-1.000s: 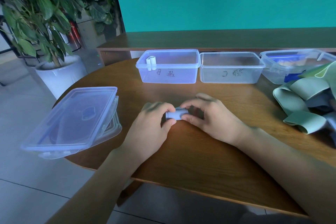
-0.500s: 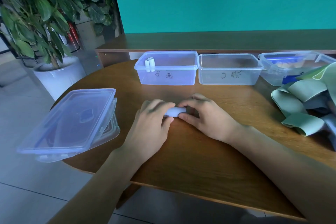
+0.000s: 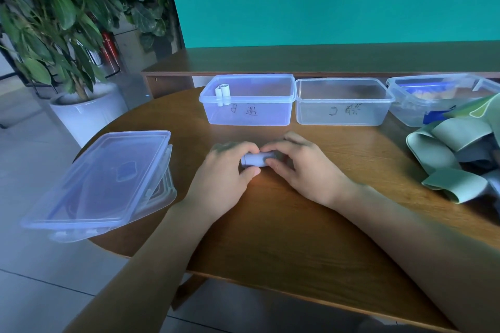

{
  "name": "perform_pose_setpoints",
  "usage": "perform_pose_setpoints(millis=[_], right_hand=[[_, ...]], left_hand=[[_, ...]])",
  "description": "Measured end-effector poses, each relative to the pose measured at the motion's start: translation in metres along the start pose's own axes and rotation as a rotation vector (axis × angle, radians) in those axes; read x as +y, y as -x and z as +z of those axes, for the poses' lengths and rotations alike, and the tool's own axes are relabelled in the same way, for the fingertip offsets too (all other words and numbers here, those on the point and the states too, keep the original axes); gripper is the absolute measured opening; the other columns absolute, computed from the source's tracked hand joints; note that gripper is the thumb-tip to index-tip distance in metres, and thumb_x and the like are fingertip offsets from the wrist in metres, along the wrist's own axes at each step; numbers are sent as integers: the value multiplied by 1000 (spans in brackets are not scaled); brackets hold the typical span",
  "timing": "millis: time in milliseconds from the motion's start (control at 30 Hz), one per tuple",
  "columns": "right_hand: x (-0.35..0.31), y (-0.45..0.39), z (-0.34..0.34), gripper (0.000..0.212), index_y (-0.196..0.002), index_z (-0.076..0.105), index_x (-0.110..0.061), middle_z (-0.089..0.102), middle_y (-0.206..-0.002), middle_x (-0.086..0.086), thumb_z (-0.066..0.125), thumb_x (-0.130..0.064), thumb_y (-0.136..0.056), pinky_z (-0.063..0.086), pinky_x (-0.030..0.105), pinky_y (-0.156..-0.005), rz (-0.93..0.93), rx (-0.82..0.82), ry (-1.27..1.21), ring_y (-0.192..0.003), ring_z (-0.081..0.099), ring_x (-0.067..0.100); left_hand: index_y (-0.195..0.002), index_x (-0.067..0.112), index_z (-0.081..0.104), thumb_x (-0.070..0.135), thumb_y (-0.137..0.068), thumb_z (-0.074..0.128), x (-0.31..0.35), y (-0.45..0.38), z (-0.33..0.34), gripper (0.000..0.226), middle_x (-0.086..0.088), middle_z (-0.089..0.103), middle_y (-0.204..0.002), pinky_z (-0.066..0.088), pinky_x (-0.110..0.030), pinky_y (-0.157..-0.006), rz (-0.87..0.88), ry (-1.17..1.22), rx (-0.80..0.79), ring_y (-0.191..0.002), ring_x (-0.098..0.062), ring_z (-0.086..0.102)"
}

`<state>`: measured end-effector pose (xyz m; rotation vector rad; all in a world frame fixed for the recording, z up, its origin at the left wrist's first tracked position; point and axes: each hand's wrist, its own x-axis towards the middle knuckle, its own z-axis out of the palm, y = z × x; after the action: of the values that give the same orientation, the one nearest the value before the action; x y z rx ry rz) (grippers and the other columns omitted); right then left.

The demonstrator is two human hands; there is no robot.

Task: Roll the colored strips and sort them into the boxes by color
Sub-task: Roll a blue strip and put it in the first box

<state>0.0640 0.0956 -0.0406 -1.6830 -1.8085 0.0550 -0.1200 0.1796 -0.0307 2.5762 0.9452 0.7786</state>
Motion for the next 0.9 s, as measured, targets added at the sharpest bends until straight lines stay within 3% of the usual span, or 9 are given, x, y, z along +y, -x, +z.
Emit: perform_pose_setpoints(millis=[133,367,500,633,700,800,900], right_hand=[[7,-5,3,34,-127,64,-32,57,-115,-10,71,-31,-94,51,31,-88,59,-26,-48,-92,57,6],[6,-16,4,26,-118,64,-39,62,-115,-12,70,-30,-94,51,43,-94,144,-59,-96,-102,60,8],[3,-12,-1,25,-117,67,-31,63,-113,-9,71,-23,-94,50,34,-95,123,-73,-152,-102,61,7],[-1,-9,-5,26,-120,69,-23,68,-110,-12,71,-17,-95,44,13,-91,130,-56,-294,-102,62,2],[-2,-7,-7,27,-123,68,-22,71,-111,-7,69,-19,-96,47,16,-90,158,-35,-431,-103,66,5],[-6,-3,-9,32,-126,66,-20,70,-116,-2,71,-22,-94,56,26,-81,204,-10,-647,-102,69,13],[-11,-2,-8,42,-128,65,-17,70,-117,1,76,-17,-88,57,28,-77,193,-2,-744,-96,71,15]], left_hand=[[-123,37,62,29,-96,64,-5,-6,3,28,14,64,-116,37,-26,-88,-59,5,-39,-105,-13,53],[-133,29,58,27,-99,60,-5,-7,6,34,6,62,-121,39,-27,-93,-74,20,-43,-111,-15,51],[-128,32,59,25,-98,61,-8,-5,5,31,8,62,-117,40,-26,-89,-73,51,-66,-107,-13,52],[-124,31,63,25,-98,61,-6,0,-1,27,15,65,-108,45,-18,-81,-87,160,-45,-95,-2,57],[-121,31,65,27,-97,61,-6,2,-4,25,19,67,-104,46,-13,-78,-125,249,-35,-95,5,59],[-122,29,67,30,-95,65,-7,4,-6,27,18,70,-106,52,-26,-89,-179,375,-29,-99,1,64],[-119,31,69,40,-89,67,-7,5,-10,31,17,72,-106,53,-41,-97,-212,481,-21,-104,-5,66]])
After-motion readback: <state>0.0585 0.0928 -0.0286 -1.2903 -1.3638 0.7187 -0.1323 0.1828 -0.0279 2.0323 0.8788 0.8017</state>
